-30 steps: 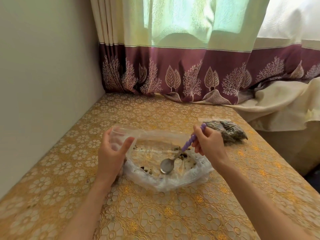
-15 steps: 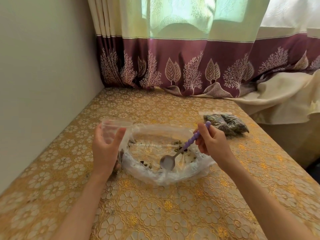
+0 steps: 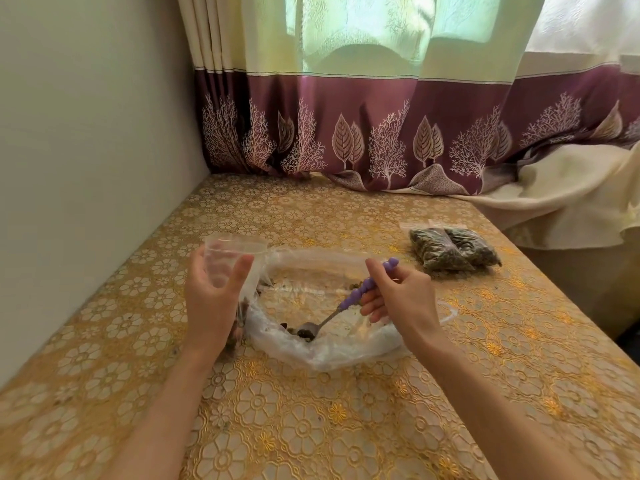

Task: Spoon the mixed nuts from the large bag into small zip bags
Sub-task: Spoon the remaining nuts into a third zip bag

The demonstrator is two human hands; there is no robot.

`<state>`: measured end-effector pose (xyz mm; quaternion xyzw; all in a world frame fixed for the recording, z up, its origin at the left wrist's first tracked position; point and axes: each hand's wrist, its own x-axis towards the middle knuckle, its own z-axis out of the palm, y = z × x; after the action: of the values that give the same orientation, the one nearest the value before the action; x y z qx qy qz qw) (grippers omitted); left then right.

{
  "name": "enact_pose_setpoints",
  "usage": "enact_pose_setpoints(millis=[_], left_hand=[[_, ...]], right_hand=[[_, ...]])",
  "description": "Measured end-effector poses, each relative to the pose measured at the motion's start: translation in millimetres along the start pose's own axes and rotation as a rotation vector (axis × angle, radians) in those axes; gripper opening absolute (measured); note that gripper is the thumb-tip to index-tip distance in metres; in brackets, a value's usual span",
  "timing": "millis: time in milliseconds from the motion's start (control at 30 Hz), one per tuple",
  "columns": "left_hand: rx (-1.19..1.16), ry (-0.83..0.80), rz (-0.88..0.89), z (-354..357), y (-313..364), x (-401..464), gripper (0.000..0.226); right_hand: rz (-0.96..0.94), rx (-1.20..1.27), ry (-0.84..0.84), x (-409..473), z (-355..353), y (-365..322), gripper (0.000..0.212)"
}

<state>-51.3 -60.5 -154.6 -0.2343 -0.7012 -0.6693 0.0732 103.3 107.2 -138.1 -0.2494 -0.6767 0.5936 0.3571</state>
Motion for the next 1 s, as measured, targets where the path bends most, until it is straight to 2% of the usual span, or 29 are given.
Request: enact_pose_setpoints(millis=[367,633,800,1000], left_hand=[[0.006,-0.015,0.032,2.6,-2.1,-0.8,0.084],[-0.012,-0.010,0.027,2.6,-1.7,0.4,0.091],[-0.021,-0.011,0.010,2.5,-2.7,1.4,0.089],[0.002,-0.044,0.040,1.7,-0.1,-0.7,0.096]], right_hand=[[0.063,0.087,-0.013,-2.9,38.6,0.4,0.036],[0.337,0.210,-0.076,0.7,31.0,9.4,0.037],[0.344,0.214,-0.013,5.6,20.0,6.1,0.036],[0.262,0.257,0.053,14.1,5.1,-13.0,0.038]])
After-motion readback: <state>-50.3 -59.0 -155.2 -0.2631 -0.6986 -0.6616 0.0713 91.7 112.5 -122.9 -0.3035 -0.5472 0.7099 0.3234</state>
